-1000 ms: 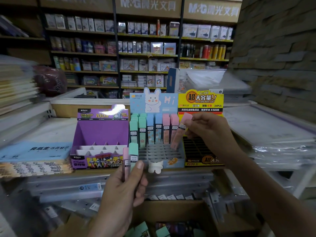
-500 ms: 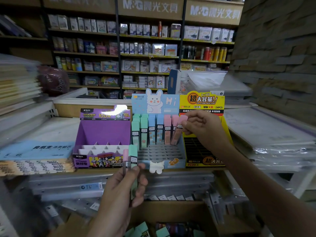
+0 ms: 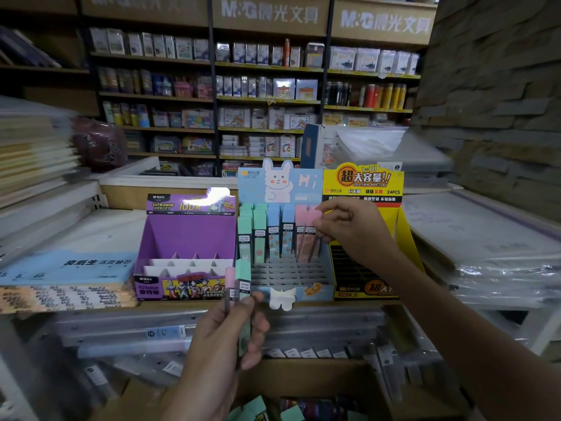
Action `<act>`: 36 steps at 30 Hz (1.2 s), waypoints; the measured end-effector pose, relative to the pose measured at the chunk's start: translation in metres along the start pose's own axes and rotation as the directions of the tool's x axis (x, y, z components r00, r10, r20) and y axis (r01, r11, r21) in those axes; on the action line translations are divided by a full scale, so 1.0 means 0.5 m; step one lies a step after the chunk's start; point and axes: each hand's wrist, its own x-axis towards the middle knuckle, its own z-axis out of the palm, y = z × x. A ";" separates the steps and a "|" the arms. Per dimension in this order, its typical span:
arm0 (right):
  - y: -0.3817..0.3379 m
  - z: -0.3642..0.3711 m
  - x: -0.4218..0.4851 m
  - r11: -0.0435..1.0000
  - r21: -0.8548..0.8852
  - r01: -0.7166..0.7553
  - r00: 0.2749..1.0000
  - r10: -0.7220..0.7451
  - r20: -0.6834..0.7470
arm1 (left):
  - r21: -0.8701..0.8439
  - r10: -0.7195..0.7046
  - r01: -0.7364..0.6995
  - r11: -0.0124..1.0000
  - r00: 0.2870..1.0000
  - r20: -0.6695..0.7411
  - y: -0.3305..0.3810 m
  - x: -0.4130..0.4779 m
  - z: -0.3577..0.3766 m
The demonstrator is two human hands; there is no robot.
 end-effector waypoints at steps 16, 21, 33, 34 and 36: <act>0.005 0.012 0.000 0.993 -0.116 0.023 1.000 -0.024 -0.009 | 0.078 0.073 -0.075 0.994 0.997 0.025 0.006 -0.005 0.008; -0.023 0.015 -0.019 0.983 -0.173 0.066 0.994 -0.080 -0.071 | 0.090 0.115 -0.121 0.989 0.991 0.064 0.012 -0.008 0.017; -0.071 0.081 -0.087 0.972 0.216 -0.094 0.933 0.010 0.361 | 0.108 0.107 -0.119 0.987 0.988 0.111 0.008 -0.009 0.026; -0.070 0.081 -0.086 0.969 0.226 -0.102 0.930 0.013 0.366 | 0.113 0.096 -0.108 0.988 0.990 0.108 0.009 -0.010 0.024; -0.070 0.079 -0.084 0.965 0.236 -0.117 0.933 0.026 0.359 | 0.102 0.070 -0.078 0.992 0.994 0.086 0.010 -0.011 0.017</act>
